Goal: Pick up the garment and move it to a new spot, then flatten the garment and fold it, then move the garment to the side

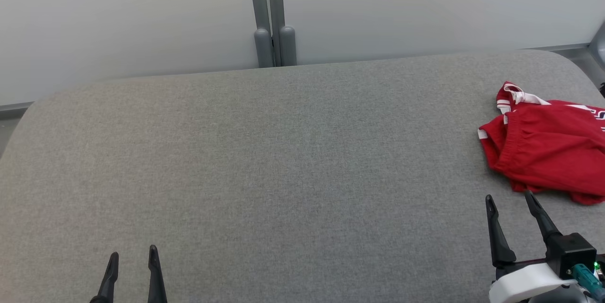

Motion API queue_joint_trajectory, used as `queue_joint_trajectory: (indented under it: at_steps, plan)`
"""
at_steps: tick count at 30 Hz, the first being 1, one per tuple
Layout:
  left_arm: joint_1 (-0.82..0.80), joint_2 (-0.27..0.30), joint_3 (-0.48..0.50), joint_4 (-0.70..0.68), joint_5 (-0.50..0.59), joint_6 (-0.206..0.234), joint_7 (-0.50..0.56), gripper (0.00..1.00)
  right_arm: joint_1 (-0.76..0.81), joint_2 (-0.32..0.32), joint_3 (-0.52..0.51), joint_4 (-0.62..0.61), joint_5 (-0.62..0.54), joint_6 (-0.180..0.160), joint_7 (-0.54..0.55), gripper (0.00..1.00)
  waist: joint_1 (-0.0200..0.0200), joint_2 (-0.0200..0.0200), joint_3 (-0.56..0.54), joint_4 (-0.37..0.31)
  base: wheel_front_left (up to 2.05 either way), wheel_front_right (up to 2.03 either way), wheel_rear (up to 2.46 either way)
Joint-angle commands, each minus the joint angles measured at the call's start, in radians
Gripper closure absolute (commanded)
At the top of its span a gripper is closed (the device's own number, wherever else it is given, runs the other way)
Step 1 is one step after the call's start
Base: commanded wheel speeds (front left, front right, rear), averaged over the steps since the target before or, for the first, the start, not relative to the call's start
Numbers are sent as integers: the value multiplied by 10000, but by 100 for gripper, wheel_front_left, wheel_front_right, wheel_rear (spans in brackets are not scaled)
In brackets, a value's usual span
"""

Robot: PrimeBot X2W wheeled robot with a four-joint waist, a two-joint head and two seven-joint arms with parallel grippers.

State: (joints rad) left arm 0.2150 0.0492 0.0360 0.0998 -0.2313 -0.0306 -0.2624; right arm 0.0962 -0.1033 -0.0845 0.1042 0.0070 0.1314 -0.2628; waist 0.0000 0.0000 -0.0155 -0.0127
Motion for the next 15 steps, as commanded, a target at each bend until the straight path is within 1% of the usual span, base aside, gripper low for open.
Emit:
queue_joint_trajectory:
  at_steps: [1,4,5,9,15]
  plan:
    - [-86,30,2,44,129,-93,-28,0,115,87,-70,26,-16,-16,-21,0,0,0,-12,58,0,0,0]
    - [-188,29,-98,147,24,-287,-26,0,128,181,-108,73,-71,-16,-22,0,0,0,7,95,0,0,0]
    - [-45,-11,-88,159,-31,-237,1,100,17,213,-56,94,-23,0,2,100,0,0,2,91,0,0,0]
    - [-29,-49,-89,493,-200,-244,103,100,-11,321,-57,458,139,2,79,100,0,0,3,95,0,0,0]
    - [-314,-43,-10,585,-1331,-309,412,100,-224,337,-127,576,1451,1,436,100,0,0,12,96,0,0,0]
